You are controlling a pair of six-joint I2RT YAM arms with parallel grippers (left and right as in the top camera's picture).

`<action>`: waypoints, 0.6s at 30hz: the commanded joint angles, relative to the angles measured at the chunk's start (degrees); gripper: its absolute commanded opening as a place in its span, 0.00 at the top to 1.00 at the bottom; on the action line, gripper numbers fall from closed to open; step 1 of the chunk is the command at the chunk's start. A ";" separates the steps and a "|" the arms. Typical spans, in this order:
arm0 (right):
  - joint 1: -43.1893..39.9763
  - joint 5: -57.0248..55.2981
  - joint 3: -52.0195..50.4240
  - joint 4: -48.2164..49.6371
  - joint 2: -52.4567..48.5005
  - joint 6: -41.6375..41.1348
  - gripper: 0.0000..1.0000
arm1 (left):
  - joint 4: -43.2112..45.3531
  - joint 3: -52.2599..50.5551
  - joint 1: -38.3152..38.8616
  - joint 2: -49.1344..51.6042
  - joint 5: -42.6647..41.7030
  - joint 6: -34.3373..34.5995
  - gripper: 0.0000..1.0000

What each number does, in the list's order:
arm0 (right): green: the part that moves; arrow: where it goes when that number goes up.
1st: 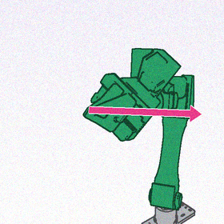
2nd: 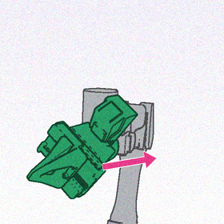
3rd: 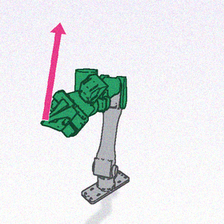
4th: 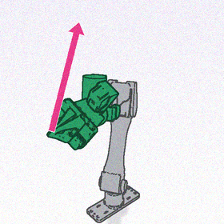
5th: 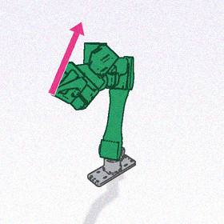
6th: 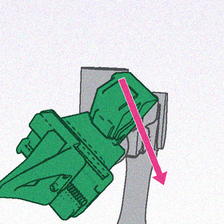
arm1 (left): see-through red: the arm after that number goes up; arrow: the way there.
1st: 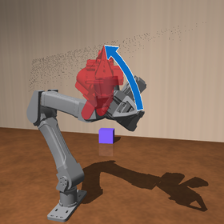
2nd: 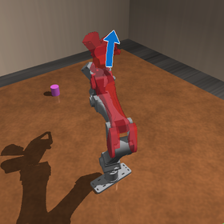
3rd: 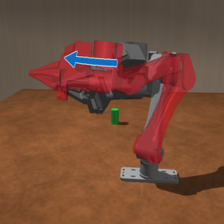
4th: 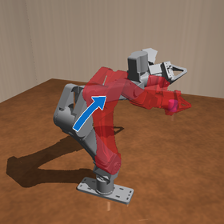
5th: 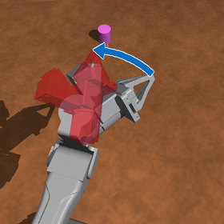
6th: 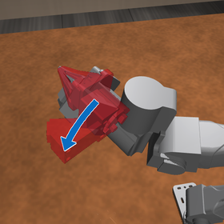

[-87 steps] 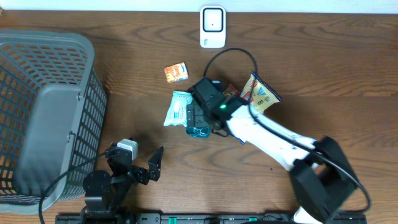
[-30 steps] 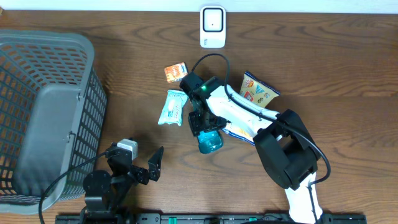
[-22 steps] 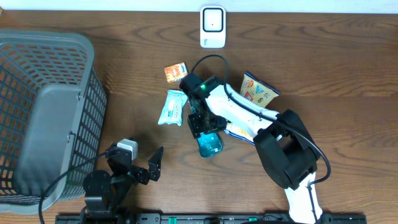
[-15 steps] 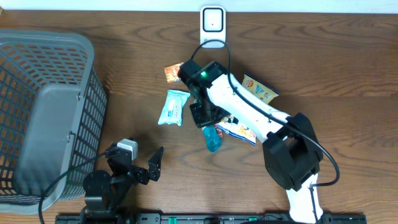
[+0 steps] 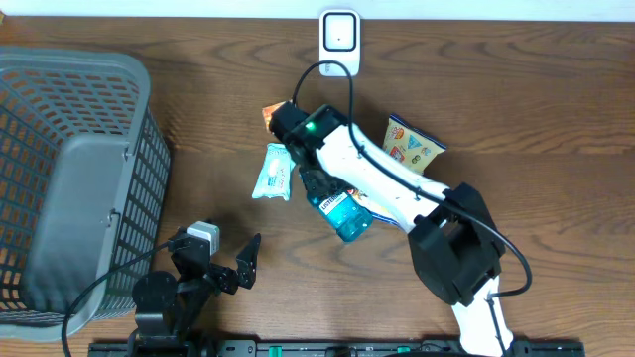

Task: Scan the item barcode
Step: 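Lift the Listerine bottle off the table with the right gripper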

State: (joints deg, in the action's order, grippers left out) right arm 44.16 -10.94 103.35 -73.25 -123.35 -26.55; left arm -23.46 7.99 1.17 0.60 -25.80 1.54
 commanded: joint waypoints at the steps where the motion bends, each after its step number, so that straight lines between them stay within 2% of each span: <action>1: 2.19 -4.98 -0.07 -0.42 -0.63 -0.55 0.55 | -1.14 -0.87 -0.20 -0.37 -0.55 0.26 0.01; 6: 6.23 -12.68 -1.16 0.98 -0.63 -0.59 0.26 | -1.14 -0.87 -0.20 -0.37 -0.55 0.26 0.01; 11: 8.39 -13.18 -5.07 9.81 -0.70 2.73 0.09 | -1.14 -0.87 -0.20 -0.37 -0.55 0.28 0.01; 14: 8.44 -13.18 -7.72 17.90 -0.76 8.00 0.06 | -1.14 -0.87 -0.20 -0.37 -0.55 0.26 0.01; 18: 7.67 -13.75 -10.40 25.88 -0.83 12.11 0.14 | -1.14 -0.87 -0.20 -0.37 -0.55 0.26 0.01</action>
State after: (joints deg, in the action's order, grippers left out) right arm 52.71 -22.26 94.59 -49.82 -123.37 -19.33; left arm -23.46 7.99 1.17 0.60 -25.80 1.54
